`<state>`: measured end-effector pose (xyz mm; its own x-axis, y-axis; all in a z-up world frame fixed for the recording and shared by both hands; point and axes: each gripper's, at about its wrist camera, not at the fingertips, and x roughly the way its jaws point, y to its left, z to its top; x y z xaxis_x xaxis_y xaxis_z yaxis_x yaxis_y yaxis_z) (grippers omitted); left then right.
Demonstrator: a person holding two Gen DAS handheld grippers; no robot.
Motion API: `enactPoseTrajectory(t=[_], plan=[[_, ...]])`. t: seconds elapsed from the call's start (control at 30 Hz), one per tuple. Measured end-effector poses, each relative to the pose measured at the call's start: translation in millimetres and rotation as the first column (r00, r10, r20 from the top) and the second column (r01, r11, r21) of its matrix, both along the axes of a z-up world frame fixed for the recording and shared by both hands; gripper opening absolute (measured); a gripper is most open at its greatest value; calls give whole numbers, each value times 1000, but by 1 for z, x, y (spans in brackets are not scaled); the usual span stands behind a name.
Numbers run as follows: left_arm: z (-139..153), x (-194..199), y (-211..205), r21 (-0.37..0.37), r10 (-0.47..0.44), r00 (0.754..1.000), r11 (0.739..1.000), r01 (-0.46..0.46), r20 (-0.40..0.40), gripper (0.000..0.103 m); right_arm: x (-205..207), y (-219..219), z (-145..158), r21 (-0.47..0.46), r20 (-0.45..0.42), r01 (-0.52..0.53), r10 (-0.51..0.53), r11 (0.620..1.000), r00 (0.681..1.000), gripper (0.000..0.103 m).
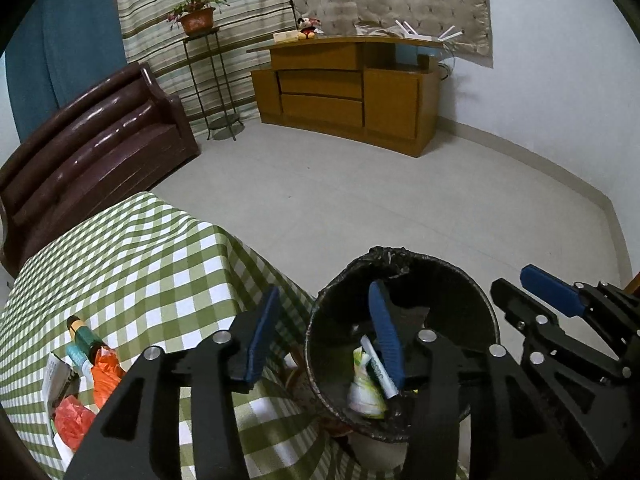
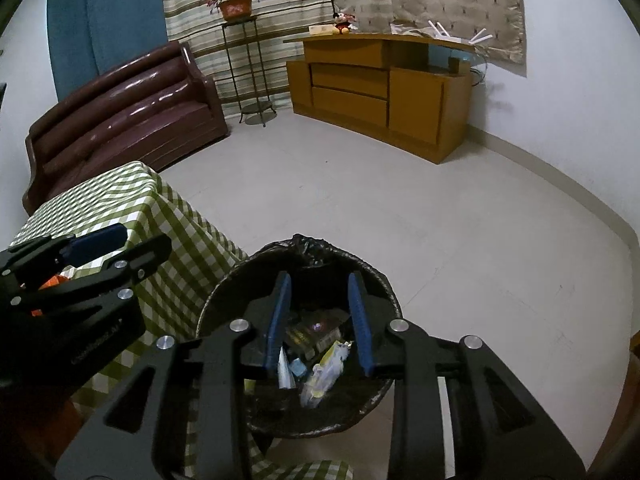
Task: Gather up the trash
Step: 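Move both open tools back over the table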
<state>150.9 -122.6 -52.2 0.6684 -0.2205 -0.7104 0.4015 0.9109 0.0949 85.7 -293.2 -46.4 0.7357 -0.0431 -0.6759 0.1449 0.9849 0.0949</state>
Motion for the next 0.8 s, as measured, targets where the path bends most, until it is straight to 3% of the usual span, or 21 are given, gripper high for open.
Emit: enactPoseTrajectory(t=[0.3,0.8], plan=[[12,-5,15,-19,26,1000,999,-26,7,55,-10,1,8,5,10,3,-3,1000,1000,31],[32,-42,91,-35,110,994,993,-109,9,59,-31,67,25,-7,9,-135,135,991,991,32]])
